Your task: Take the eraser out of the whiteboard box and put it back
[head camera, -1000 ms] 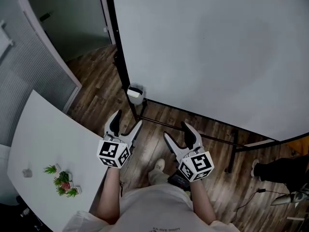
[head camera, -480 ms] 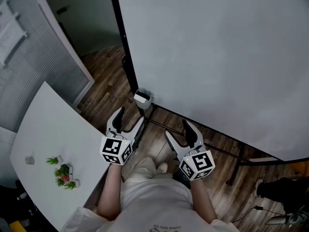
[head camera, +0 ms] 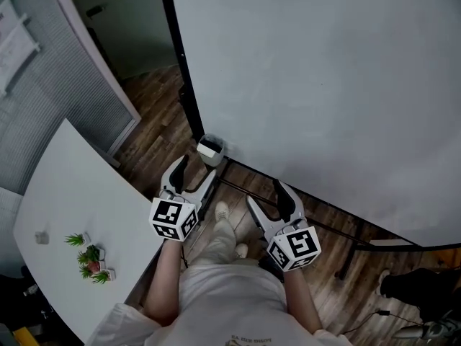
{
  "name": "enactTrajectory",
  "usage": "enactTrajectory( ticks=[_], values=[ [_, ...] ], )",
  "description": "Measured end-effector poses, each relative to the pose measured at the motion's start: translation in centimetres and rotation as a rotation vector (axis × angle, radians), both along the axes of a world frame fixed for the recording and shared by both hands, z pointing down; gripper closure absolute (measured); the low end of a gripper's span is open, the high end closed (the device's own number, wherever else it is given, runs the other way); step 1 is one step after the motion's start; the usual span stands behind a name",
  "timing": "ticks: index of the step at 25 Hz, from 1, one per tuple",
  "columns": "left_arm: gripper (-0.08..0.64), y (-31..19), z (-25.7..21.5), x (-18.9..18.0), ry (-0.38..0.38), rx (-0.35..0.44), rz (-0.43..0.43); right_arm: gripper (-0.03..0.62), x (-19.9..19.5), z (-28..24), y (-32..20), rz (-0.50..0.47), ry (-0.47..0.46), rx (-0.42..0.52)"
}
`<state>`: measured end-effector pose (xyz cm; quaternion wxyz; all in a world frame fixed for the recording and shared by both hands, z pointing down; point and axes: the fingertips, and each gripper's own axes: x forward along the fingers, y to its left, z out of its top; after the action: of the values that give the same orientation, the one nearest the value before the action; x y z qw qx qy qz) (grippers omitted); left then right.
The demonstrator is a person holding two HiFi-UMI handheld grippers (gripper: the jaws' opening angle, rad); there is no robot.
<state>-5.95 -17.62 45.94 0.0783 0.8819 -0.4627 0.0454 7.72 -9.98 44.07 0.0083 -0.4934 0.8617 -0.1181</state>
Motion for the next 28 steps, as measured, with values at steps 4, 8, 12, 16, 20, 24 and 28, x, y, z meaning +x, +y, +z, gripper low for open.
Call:
enactTrajectory(
  ticks=[4, 8, 12, 16, 20, 24, 28],
  values=[
    [0.242, -1.1, 0.3, 0.5, 0.000, -0.003, 0.006, 0.281, 0.3, 0.3, -0.6, 0.006, 0.010, -0.010],
    [0.249, -2.7, 0.8, 1.0, -0.012, -0.009, 0.011, 0.282, 0.4, 0.3, -1.8, -0.010, 0.034, -0.011],
    [0.253, -3.9, 1.4, 1.3, -0.028, -0.013, 0.016, 0.282, 0.2, 0.9, -3.2, -0.019, 0.040, -0.019],
    [0.258, -4.7, 2.3, 1.5, -0.040, -0.024, 0.013, 0.284, -0.2, 1.7, -3.9, -0.039, 0.039, -0.039],
    [0.286, -5.3, 2.3, 1.7, -0.068, 0.028, 0.001, 0.284, -0.6, 2.1, -4.6, -0.062, 0.043, -0.049],
    [0.307, -5.7, 2.2, 2.0, -0.080, 0.058, 0.011, 0.285, -1.1, 2.5, -5.0, -0.079, 0.044, -0.060],
    [0.305, -6.0, 2.1, 2.3, -0.078, 0.054, 0.021, 0.287, -1.4, 2.6, -5.4, -0.088, 0.035, -0.065]
  ],
)
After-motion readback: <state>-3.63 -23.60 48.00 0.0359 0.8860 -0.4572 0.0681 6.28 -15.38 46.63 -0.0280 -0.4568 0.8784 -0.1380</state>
